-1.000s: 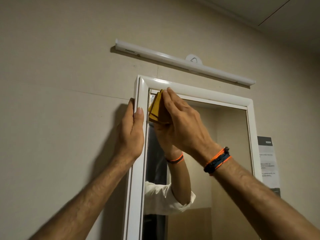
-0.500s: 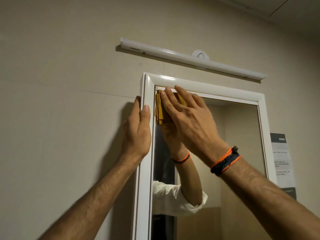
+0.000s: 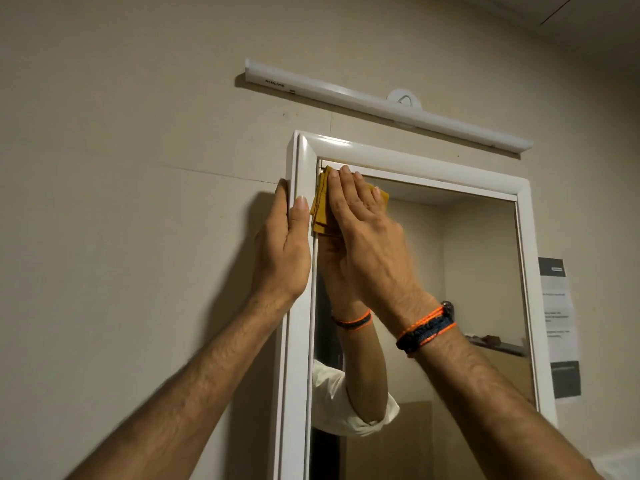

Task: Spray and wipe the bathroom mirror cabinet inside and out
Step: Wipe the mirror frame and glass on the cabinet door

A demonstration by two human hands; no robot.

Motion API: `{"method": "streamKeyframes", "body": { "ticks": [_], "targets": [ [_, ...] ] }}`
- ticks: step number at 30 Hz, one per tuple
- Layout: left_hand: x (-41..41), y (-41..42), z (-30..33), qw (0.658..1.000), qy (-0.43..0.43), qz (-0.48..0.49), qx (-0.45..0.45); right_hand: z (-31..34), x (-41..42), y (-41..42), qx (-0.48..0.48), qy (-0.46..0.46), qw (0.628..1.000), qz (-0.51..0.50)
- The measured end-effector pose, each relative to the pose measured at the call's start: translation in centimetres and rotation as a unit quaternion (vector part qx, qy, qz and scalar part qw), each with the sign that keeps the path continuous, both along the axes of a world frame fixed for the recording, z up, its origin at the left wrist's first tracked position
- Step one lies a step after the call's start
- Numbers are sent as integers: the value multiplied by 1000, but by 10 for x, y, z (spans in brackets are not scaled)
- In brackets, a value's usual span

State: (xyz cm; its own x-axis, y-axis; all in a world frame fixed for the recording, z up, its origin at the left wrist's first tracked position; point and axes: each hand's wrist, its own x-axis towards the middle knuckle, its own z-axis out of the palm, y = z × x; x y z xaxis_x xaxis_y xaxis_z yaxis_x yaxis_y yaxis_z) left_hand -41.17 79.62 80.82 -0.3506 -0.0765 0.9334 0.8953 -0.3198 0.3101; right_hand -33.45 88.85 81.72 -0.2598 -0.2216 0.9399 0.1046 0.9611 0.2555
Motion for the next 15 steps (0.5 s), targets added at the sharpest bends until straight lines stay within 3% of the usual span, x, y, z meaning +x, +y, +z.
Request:
{"method": "streamKeyframes", "body": {
  "ticks": [15],
  "targets": [
    [-1,-3,-3,998,29,-46,-6,-7,6,-10,-29,-13,999,-4]
  ]
}}
